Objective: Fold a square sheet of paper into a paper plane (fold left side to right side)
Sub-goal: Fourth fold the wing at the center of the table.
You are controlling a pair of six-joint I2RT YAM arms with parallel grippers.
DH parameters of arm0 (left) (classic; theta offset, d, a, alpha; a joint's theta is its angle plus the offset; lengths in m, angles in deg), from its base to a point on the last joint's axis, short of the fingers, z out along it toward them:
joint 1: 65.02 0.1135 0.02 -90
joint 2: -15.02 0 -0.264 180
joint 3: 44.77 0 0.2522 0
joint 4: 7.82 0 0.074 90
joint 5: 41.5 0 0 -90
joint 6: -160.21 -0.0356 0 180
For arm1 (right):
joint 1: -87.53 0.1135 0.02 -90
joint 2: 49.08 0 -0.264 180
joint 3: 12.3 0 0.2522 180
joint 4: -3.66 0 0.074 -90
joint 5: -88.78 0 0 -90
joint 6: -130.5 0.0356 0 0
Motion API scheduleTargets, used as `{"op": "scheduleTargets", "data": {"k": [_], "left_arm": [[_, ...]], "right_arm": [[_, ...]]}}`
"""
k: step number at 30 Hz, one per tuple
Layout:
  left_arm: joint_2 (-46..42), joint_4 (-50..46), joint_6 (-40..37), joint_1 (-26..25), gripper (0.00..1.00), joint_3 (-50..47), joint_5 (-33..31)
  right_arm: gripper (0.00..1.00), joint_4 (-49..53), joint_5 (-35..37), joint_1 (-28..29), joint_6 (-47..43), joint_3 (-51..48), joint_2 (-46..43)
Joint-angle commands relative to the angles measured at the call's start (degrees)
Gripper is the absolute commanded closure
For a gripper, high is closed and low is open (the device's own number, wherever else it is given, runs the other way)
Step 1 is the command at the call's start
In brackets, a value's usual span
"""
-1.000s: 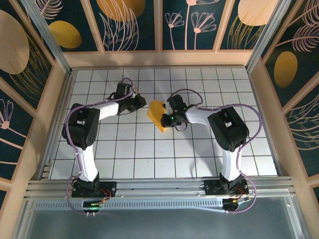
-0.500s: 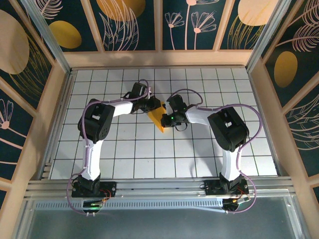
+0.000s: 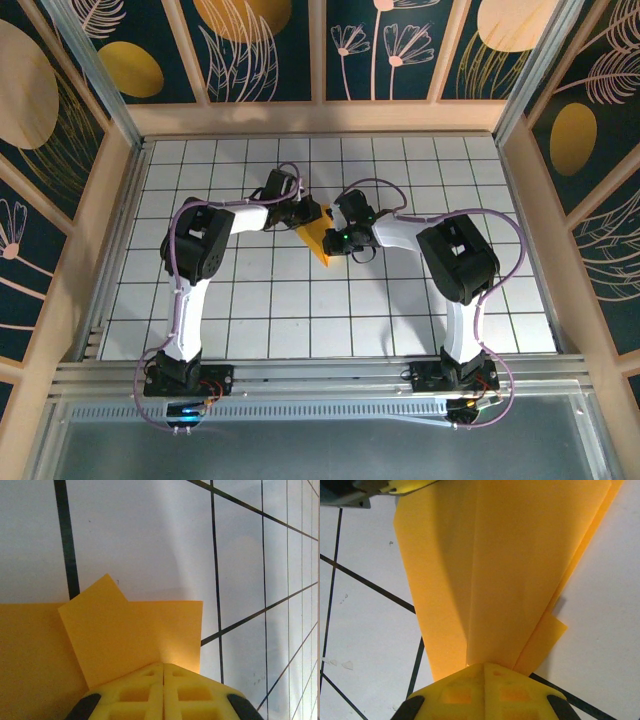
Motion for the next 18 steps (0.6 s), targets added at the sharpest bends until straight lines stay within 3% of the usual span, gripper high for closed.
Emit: {"op": "scheduleTargets", "data": {"k": [1,6,12,18], "left_arm": [[0.4,-3.0,-0.5,-0.2,0.94,-3.7,-3.4],[-1.0,-0.6,1.3,-0.2,0.97,-7.3,-3.9],[-2.2,2.4,3.4,-0.2,0.98,-10.4,-3.6],[-2.5,3.1,3.9,-0.2,0.98,-11.1,-3.6]], "right_arm": [[1.0,12.4,0.2,-0.6,-1.7,-1.9,1.6],[1.0,8.9,-6.0,-2.7,-1.8,-0.8,-2.8],[0.93,6.1,-12.7,-3.3,-1.7,-1.8,-8.1],[1.0,2.0,-18.7,-3.2,0.5,-4.3,-9.5]]}}
